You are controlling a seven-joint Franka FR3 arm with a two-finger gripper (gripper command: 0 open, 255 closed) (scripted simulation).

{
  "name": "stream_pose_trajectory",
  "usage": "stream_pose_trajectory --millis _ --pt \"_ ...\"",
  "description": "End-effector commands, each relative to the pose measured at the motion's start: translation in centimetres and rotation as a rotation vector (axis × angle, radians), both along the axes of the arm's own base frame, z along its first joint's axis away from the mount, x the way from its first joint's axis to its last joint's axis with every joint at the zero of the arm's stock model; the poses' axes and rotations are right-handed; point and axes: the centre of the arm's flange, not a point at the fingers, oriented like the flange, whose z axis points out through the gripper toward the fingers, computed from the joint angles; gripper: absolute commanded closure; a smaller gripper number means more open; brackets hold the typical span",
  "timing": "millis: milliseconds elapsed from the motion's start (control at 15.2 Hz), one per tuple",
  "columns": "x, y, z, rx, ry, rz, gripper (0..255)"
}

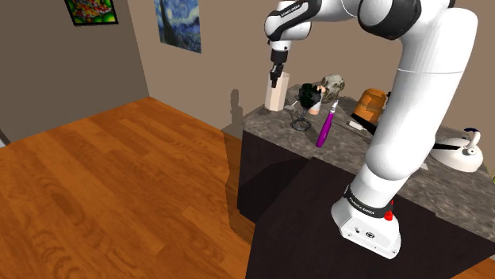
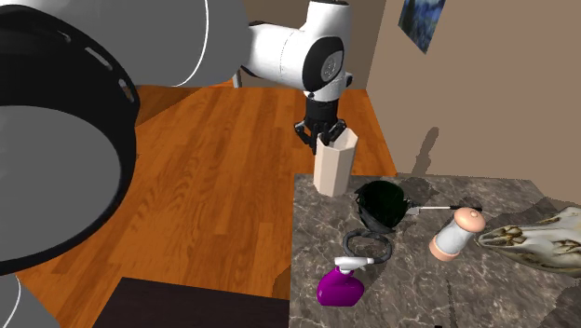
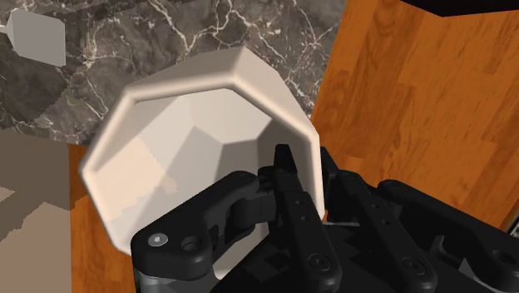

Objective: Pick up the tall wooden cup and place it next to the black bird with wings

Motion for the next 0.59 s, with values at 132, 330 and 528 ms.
stream_pose_trajectory --millis 132,330,528 --pt "0.0 -0.1 2.2 0.000 -0.001 0.000 255" --pt "0.0 -0.1 3.8 0.000 -0.001 0.000 255" --pt "0.0 -0.1 5.4 0.000 -0.001 0.000 255"
